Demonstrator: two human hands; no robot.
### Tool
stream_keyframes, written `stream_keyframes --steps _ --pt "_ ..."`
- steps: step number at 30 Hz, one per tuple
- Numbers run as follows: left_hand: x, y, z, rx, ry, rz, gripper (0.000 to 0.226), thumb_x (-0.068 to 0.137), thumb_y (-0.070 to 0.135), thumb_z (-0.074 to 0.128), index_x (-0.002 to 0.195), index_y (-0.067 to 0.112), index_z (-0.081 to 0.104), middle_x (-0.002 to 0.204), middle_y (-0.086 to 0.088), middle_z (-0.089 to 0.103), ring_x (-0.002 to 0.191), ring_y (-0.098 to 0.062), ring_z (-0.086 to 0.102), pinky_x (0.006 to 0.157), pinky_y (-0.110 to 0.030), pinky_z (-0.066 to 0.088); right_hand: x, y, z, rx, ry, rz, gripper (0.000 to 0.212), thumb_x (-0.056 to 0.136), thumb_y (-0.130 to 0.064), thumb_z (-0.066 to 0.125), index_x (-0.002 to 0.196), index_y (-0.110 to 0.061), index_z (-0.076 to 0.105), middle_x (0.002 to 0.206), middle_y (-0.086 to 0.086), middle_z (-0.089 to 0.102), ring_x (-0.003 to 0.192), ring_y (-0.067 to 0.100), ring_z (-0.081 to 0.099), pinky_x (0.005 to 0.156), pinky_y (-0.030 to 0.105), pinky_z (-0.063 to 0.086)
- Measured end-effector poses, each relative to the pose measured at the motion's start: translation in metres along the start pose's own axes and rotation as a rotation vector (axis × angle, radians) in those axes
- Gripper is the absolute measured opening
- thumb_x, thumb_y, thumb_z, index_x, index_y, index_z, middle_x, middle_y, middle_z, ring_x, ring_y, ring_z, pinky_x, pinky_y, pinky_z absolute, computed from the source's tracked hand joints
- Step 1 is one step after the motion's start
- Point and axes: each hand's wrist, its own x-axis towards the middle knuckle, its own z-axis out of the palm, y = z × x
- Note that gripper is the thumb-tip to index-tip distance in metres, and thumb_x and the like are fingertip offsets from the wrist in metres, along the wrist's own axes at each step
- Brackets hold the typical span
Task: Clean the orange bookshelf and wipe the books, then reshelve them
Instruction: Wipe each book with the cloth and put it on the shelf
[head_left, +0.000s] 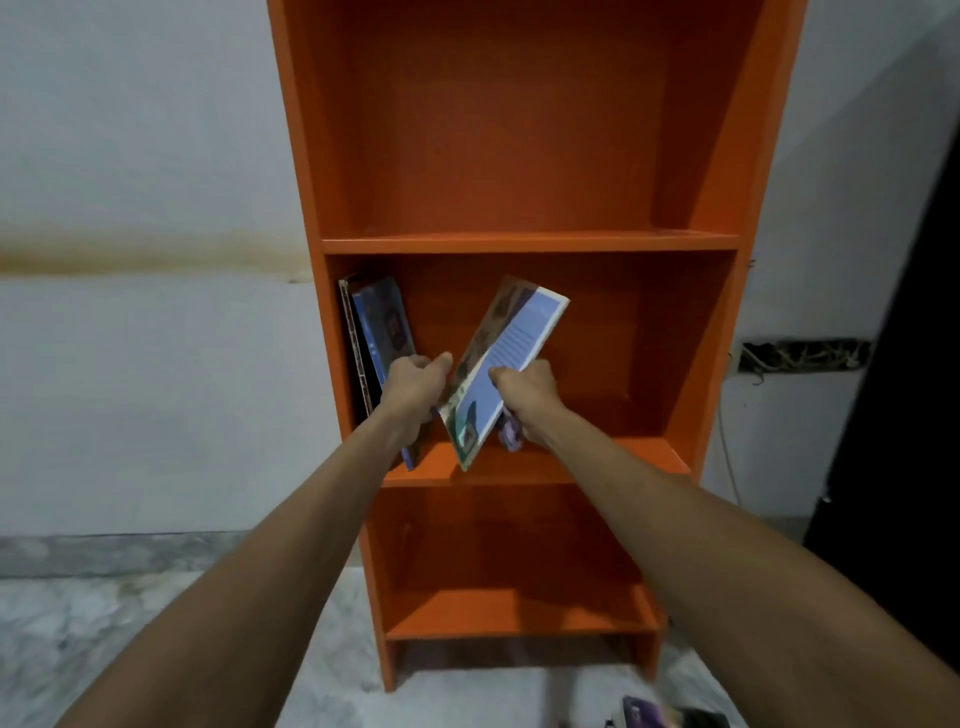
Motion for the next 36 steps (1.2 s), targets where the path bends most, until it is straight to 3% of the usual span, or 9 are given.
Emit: stream_keyframes --steps 2,5,10,18,23,27,29,33,36 --pt "0.016 0.004 -0.008 0.052 -0.003 0.112 0.06 0.097 0.05 0.049 0.143 0.012 0.043 0.139 -0.006 0.052 0.127 -0.028 0.048 0.107 -0.05 0.041 0.011 -0.001 0.029 -0.064 0.048 -0.053 0.013 0.093 -0.02 0.059 0.092 -0.01 0.051 0.091 0.01 0.062 0.079 0.031 0.064 0.066 0.038 0.055" --pt "0.03 0.01 -0.018 0.15 0.015 0.27 0.067 0.094 0.059 0.043 0.145 0.016 0.042 0.14 -0.005 0.052 0.127 -0.023 0.05 0.106 -0.047 0.042 0.022 0.002 0.062 -0.037 0.036 -0.052 0.01 0.095 -0.021 0.053 0.099 -0.013 0.057 0.108 0.013 0.065 0.094 0.034 0.063 0.081 0.043 0.055" --pt "0.044 0.011 -0.033 0.335 0.096 0.474 0.063 0.097 0.047 0.05 0.15 0.019 0.032 0.149 -0.003 0.044 0.135 -0.021 0.044 0.108 -0.037 0.039 0.026 0.012 0.105 -0.404 0.019 -0.263 0.054 0.096 -0.021 0.055 0.146 -0.019 0.035 0.136 0.017 0.047 0.118 0.039 0.054 0.094 0.044 0.047" --pt "0.059 0.007 -0.05 0.633 0.292 0.603 0.039 0.098 0.014 0.054 0.137 0.008 0.053 0.131 -0.009 0.061 0.119 -0.026 0.059 0.102 -0.038 0.047 0.037 0.024 0.14 -0.471 -0.13 -0.32 0.052 0.092 -0.016 0.061 0.136 -0.028 0.038 0.119 0.014 0.059 0.094 0.034 0.064 0.075 0.041 0.058" --pt "0.056 0.003 -0.054 0.778 0.37 0.624 0.029 0.096 0.005 0.054 0.124 0.003 0.062 0.118 -0.015 0.065 0.106 -0.03 0.063 0.09 -0.033 0.048 0.038 0.021 0.125 -0.369 -0.327 -0.1 0.051 0.09 -0.024 0.063 0.136 -0.022 0.039 0.095 0.012 0.058 0.058 0.021 0.056 0.037 0.024 0.043" --pt "0.06 0.001 -0.054 0.834 0.429 0.584 0.028 0.095 0.006 0.055 0.123 0.006 0.061 0.117 -0.015 0.061 0.104 -0.032 0.06 0.083 -0.033 0.048 0.039 0.034 0.122 -0.434 -0.434 -0.096 0.096 0.071 -0.031 0.076 0.151 -0.022 0.023 0.12 0.009 0.059 0.091 0.026 0.06 0.075 0.038 0.056" --pt "0.062 -0.002 -0.055 0.849 0.437 0.554 0.029 0.095 0.007 0.056 0.123 0.005 0.06 0.115 -0.016 0.062 0.101 -0.031 0.062 0.08 -0.032 0.049 0.038 0.04 0.121 -0.458 -0.487 -0.076 0.109 0.069 -0.026 0.076 0.156 -0.023 0.011 0.126 0.01 0.055 0.084 0.022 0.054 0.081 0.04 0.052" --pt "0.062 -0.007 -0.054 0.844 0.414 0.536 0.039 0.093 0.008 0.058 0.132 0.006 0.051 0.113 -0.016 0.064 0.101 -0.033 0.063 0.078 -0.037 0.051 0.031 0.04 0.111 -0.45 -0.451 -0.051 0.076 0.083 -0.007 0.059 0.151 -0.016 0.027 0.13 0.017 0.054 0.077 0.022 0.053 0.052 0.029 0.045" --pt "0.058 -0.009 -0.052 0.818 0.404 0.522 0.058 0.091 0.011 0.062 0.142 0.013 0.035 0.106 -0.015 0.064 0.09 -0.032 0.064 0.07 -0.037 0.052 0.028 0.038 0.099 -0.429 -0.351 -0.037 0.042 0.092 -0.006 0.05 0.133 -0.012 0.046 0.111 0.01 0.057 0.082 0.025 0.056 0.052 0.027 0.043"
